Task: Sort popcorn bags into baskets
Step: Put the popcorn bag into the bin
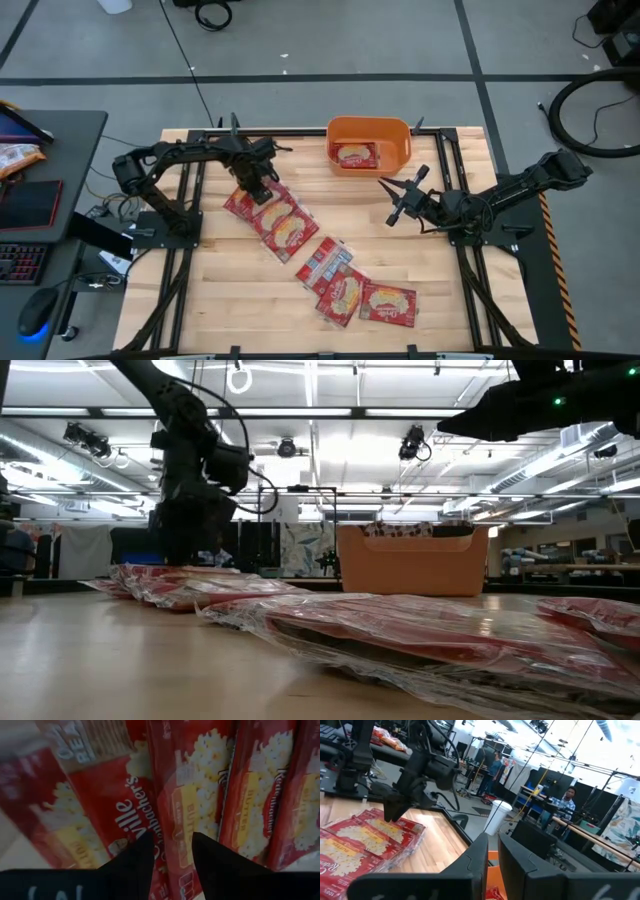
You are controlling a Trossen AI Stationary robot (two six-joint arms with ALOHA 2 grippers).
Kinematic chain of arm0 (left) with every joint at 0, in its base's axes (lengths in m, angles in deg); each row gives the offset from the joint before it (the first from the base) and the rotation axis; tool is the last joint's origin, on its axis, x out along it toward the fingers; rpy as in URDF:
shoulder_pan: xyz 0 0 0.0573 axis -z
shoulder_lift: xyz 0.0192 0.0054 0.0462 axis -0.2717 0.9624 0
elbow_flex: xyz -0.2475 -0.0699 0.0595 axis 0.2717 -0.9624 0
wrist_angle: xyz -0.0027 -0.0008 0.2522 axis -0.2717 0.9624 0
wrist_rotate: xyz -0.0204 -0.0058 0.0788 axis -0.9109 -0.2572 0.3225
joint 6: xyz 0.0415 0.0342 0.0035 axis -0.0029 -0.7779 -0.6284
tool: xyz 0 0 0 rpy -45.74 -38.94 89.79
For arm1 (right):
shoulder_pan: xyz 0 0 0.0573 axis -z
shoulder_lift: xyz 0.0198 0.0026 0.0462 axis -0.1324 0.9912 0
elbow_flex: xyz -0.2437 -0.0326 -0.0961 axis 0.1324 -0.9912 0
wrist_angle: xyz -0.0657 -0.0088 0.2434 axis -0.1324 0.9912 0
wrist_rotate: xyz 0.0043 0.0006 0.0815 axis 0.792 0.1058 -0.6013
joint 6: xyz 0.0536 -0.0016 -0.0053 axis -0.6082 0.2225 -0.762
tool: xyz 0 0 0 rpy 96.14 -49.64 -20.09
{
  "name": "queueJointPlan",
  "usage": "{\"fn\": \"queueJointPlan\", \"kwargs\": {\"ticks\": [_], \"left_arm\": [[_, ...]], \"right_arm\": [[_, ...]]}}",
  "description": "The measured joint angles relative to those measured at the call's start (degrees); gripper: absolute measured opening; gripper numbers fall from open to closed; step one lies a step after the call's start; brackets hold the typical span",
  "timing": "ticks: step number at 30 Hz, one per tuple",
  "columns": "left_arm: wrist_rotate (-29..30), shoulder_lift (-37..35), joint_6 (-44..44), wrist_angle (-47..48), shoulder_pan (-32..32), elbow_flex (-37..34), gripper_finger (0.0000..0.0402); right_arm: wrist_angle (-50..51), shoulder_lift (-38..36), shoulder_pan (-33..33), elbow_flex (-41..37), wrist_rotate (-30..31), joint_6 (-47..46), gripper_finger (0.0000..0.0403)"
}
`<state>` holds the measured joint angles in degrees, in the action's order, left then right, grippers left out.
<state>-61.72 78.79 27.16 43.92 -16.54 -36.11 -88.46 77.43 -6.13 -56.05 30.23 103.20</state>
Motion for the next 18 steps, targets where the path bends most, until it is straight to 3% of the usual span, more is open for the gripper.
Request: {"fn": "queueJointPlan", "kwargs": {"ticks": [11,18], "left_arm": [[-2.28,-0.04,1.36,-9.56,1.45,-5.44,0.0129],[-1.42,0.02,1.43,-12.47,4.16,-5.44,0.0045]], "right_arm": [[0.0,0.0,0.09,0.0,-0.01,0.1,0.0048],[-0.02,0.02,1.08,0.0,0.0,0.26,0.0048]]}}
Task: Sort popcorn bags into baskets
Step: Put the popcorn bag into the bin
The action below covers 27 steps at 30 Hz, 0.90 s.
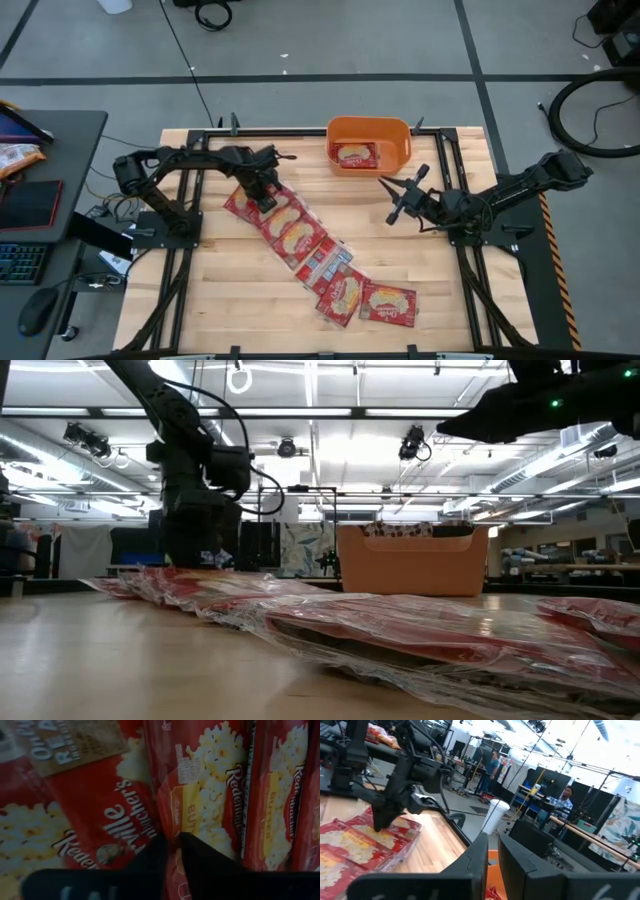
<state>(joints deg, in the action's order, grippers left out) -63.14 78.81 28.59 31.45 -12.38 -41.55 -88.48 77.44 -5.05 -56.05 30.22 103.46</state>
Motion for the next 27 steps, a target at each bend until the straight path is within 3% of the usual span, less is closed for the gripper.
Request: {"fn": "queueJointPlan", "kwargs": {"ticks": [3,8,18,22,27], "left_arm": [[0.28,0.0,0.46,-0.27,0.63,0.02,0.001],[0.8,0.09,0.52,2.17,0.82,3.41,0.001],[5.72,0.09,-7.2,12.14,2.08,18.95,0.0004],[9.61,0.09,-10.76,12.43,3.81,24.3,0.0004],[9.76,0.07,-13.03,11.41,5.84,28.15,0.0003]], "right_arm": [[0.21,-0.01,0.39,0.0,0.02,-0.02,0.0048],[0.7,-0.02,0.43,0.0,0.02,-0.46,0.0048],[0.71,0.0,0.43,0.0,0.02,-0.46,0.0048],[0.81,-0.02,0.43,0.0,0.04,-0.46,0.0048],[0.83,-0.01,0.43,0.0,0.07,-0.46,0.0048]]}}
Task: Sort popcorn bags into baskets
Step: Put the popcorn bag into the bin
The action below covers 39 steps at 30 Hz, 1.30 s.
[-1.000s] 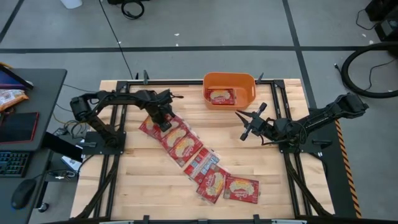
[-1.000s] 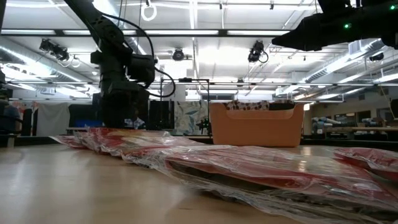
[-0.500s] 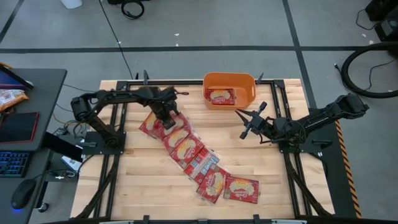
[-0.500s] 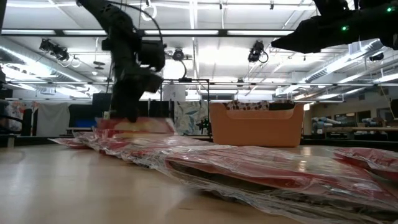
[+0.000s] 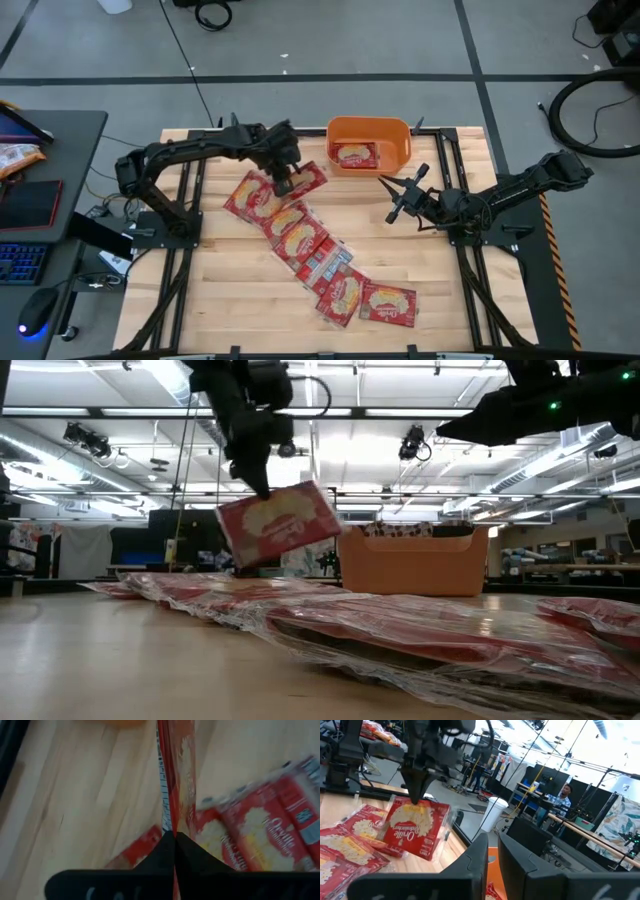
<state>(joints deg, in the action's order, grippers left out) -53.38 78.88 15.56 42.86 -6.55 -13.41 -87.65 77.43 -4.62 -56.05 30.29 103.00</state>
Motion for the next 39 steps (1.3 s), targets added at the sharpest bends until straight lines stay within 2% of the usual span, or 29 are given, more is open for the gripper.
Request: {"fn": "queueJointPlan", "kwargs": {"ticks": [5,12,19,21,28,35,39], "left_arm": [[-0.84,0.0,-1.24,-4.9,2.17,1.26,0.0003],[0.28,1.14,-2.66,-24.93,4.6,0.77,0.0003],[0.75,5.98,-3.97,-46.29,4.44,0.78,0.0003],[0.75,8.03,-3.97,-49.17,4.09,1.85,0.0003],[0.75,17.46,-4.75,-43.77,0.89,12.9,0.0002],[2.44,25.96,-13.1,-34.86,-2.15,26.91,0.0002],[2.12,29.32,-18.65,-30.38,-3.89,31.9,0.0002]], "right_arm": [[0.02,0.0,0.0,0.0,0.0,-0.02,0.0048],[0.03,-0.01,0.0,0.02,0.0,-0.04,0.0048],[-0.22,-0.01,0.04,0.04,-0.17,-0.02,0.0048],[-0.1,0.0,0.05,0.04,-0.14,-0.03,0.0048],[-0.25,0.0,0.04,0.04,0.52,0.29,0.0048],[0.01,0.0,-0.07,0.04,2.7,1.49,0.0048],[0.26,0.01,-0.13,0.04,3.32,1.56,0.0048]]}}
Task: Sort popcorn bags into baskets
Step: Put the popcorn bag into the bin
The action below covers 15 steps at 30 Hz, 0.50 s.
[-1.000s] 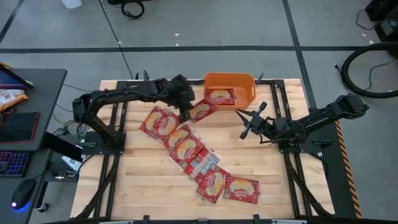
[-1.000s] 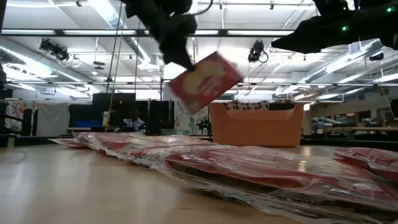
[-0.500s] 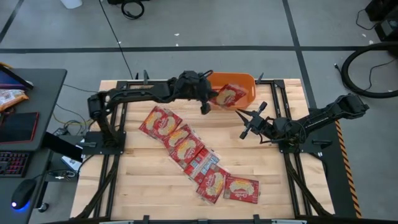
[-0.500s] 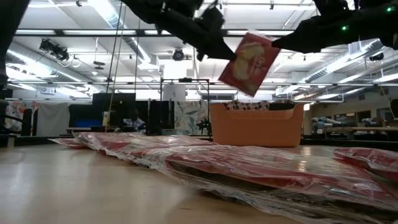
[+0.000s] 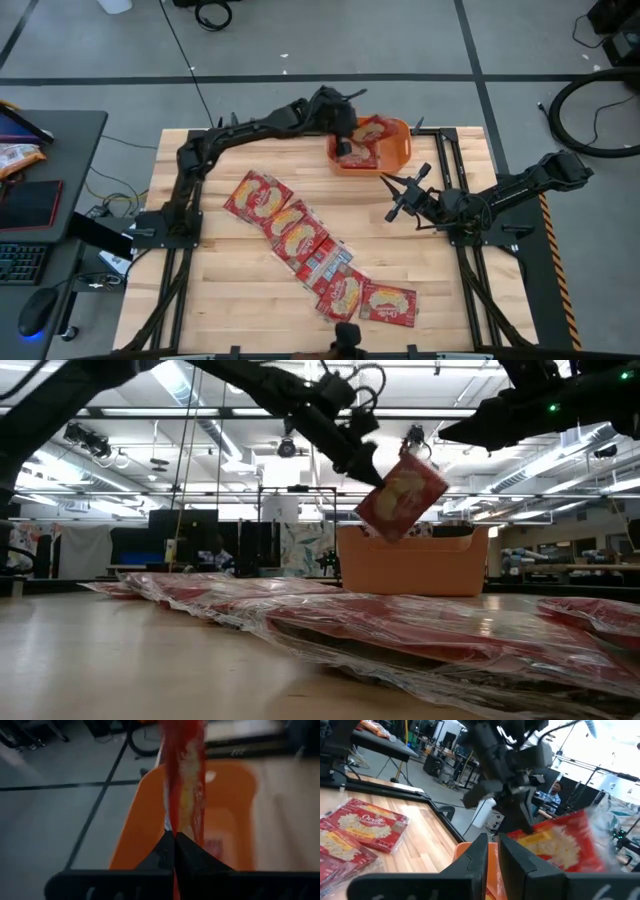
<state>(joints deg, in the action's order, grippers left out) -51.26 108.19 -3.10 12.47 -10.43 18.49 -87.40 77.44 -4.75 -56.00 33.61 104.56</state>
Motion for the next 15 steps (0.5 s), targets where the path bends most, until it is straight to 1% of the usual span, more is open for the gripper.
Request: {"fn": "queueJointPlan", "kwargs": {"ticks": [4,7,10,15], "left_arm": [[-0.15,2.13,-5.09,5.55,-1.0,0.22,0.0003],[-0.27,3.15,-6.3,8.7,-0.98,0.22,0.0008],[0.08,3.73,-5.25,9.3,-0.69,0.21,0.0024],[0.93,3.69,-4.65,7.5,0.55,0.26,0.0068]], "right_arm": [[0.3,0.0,0.0,0.0,0.45,0.19,0.0048],[0.43,0.0,-0.02,0.0,0.42,0.26,0.0048],[0.56,0.0,-0.02,0.0,0.42,0.27,0.0048],[0.62,0.0,-0.02,0.0,0.38,0.26,0.0048]]}}
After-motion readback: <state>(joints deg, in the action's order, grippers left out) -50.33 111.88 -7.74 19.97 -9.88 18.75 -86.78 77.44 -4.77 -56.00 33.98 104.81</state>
